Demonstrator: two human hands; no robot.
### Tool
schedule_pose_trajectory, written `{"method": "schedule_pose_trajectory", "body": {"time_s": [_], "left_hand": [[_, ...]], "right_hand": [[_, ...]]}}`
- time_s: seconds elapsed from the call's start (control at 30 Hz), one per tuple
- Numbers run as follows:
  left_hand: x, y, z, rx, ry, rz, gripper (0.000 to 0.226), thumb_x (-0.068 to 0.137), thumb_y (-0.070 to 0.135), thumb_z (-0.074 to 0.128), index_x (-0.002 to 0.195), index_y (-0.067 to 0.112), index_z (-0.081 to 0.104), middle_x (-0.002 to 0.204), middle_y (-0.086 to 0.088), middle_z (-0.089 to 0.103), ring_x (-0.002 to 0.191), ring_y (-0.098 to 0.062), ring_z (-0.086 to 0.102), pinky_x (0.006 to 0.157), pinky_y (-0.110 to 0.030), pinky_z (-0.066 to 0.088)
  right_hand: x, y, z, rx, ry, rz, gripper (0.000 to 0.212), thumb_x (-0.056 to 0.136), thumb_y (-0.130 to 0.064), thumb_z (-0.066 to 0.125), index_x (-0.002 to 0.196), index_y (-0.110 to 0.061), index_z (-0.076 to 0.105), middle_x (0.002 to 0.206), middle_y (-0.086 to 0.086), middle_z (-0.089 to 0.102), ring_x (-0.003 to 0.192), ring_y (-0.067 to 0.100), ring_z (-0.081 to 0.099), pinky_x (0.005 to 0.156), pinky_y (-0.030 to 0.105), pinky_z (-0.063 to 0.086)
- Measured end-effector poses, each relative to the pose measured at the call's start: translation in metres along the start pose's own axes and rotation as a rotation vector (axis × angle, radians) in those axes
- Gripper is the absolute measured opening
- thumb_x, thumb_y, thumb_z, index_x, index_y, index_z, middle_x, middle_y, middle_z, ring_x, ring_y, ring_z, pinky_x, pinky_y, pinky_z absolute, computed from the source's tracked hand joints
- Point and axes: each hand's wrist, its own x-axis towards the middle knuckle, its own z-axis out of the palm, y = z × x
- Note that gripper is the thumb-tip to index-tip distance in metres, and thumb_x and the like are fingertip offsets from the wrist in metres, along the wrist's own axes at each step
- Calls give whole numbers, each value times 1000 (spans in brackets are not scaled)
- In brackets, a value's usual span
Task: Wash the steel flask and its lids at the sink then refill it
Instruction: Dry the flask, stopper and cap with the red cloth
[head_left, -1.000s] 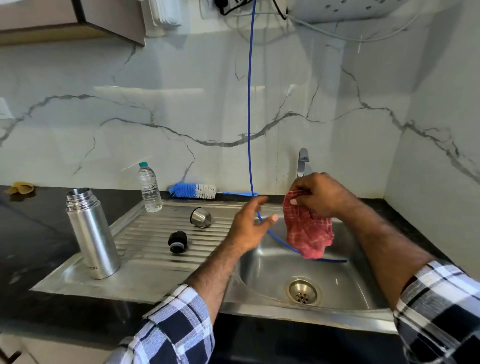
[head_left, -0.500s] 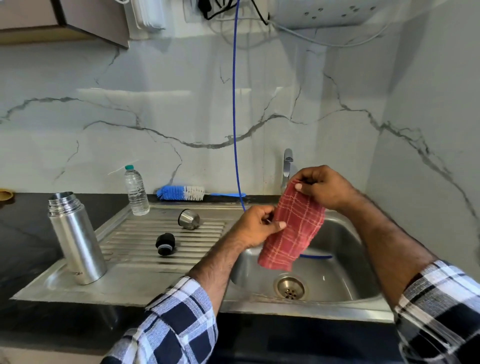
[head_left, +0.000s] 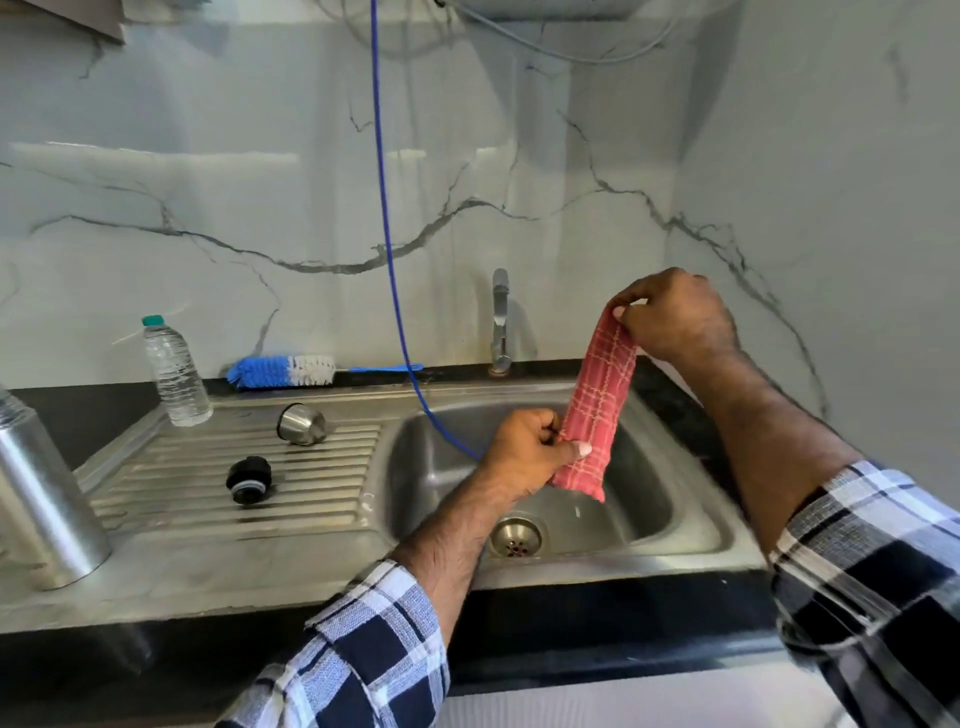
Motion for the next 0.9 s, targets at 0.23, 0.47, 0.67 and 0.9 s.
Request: {"method": "schedule_pose_trajectory", "body": {"time_s": [0.23,0.47,0.67,0.9], "left_hand": [[-7,44,113,-34,-202,-41,21,84,18,90,95,18,73,92,-2,78,82,-23,76,77,-39,65],[-18,79,195,-322,-389,-377,24,105,12,62,122,-5,67,112,-27,74,86,-38,75,58,-41,66],[-9,56,204,151,-532,-400,36,106,28,56,74,16,64,44,3,58,31,-5,47,34,-15,28],[30,37,157,352,-474,-418,37,96,36,79,74,12,60,52,-1,62,32,-5,50,34,-12,25]], "right_hand": [[-1,70,-35,-72,7,218,20,93,-20,67,106,-16,80,96,9,73,81,27,65,78,32,53],[-11,110,-29,-434,1,100,28,99,-28,63,114,-7,72,113,22,71,101,42,71,81,40,57],[-35,128,17,-497,-322,-74,30,95,-29,64,120,-15,74,117,16,70,104,38,71,88,41,58],[-32,157,35,-175,-526,66,42,88,-11,78,128,-21,73,131,9,70,112,27,69,97,35,57]]}}
